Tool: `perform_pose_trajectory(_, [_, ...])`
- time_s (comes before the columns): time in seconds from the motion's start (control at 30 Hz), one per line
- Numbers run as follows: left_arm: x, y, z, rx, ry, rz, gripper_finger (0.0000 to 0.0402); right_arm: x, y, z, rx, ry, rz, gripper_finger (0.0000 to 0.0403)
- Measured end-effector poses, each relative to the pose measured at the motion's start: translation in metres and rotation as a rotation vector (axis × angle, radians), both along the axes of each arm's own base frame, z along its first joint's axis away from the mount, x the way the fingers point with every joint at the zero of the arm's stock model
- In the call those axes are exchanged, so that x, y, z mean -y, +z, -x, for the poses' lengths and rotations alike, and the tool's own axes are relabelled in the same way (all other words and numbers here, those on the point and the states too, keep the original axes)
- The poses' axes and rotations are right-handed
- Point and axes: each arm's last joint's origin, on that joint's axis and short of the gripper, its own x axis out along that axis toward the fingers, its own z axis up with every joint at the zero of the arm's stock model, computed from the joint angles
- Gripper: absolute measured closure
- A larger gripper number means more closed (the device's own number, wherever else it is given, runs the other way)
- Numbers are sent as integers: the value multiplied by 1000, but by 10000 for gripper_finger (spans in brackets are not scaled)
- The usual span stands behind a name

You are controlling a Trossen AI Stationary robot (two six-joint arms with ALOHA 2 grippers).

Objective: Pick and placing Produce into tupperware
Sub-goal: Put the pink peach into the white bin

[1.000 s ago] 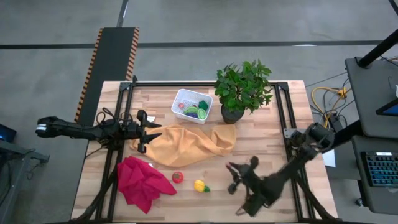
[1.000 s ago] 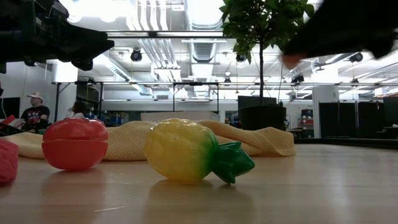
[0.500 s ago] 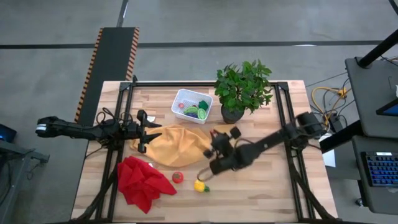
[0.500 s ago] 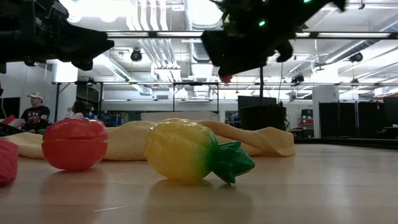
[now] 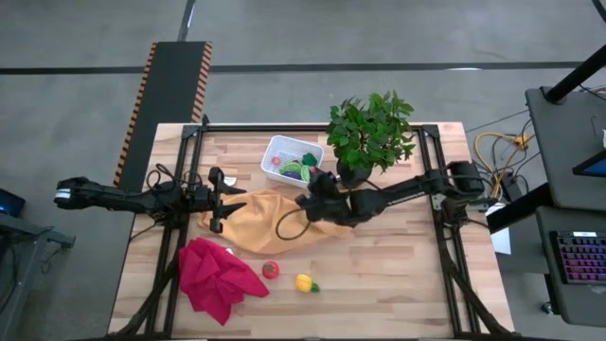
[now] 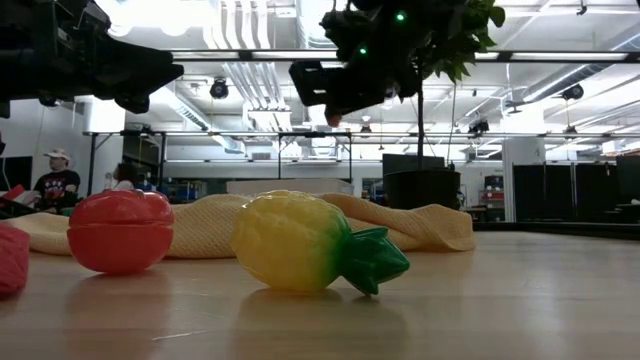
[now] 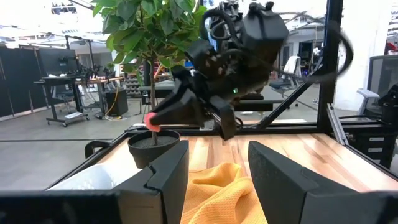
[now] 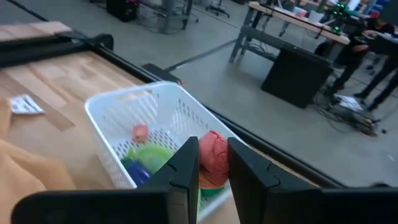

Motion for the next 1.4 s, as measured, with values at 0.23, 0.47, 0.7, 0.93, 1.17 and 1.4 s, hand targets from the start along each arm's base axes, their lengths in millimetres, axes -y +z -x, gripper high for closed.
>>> perform_pose_trajectory(0.23, [0, 0, 0, 0, 1, -6, 249, 14, 11, -11, 45, 51, -9, 340])
perform_pose_trajectory(0.47, [0, 0, 0, -1, 1, -8, 249, 17, 14, -14, 64, 78, -13, 340])
perform_pose_trajectory(0.7, [0, 0, 0, -1, 1, -8, 249, 17, 3, -18, 59, 77, -14, 340])
perform_pose_trajectory(0.93, [0, 0, 0, -1, 1, -8, 249, 16, -21, -37, 16, 52, 29, 340])
perform_pose_trajectory(1.17, [0, 0, 0, -1, 1, -6, 249, 30, -39, -62, -79, -32, 116, 340])
perform_pose_trajectory(1.4, [0, -1, -1, -13, 1, -5, 249, 51, -57, -76, -129, -71, 123, 339])
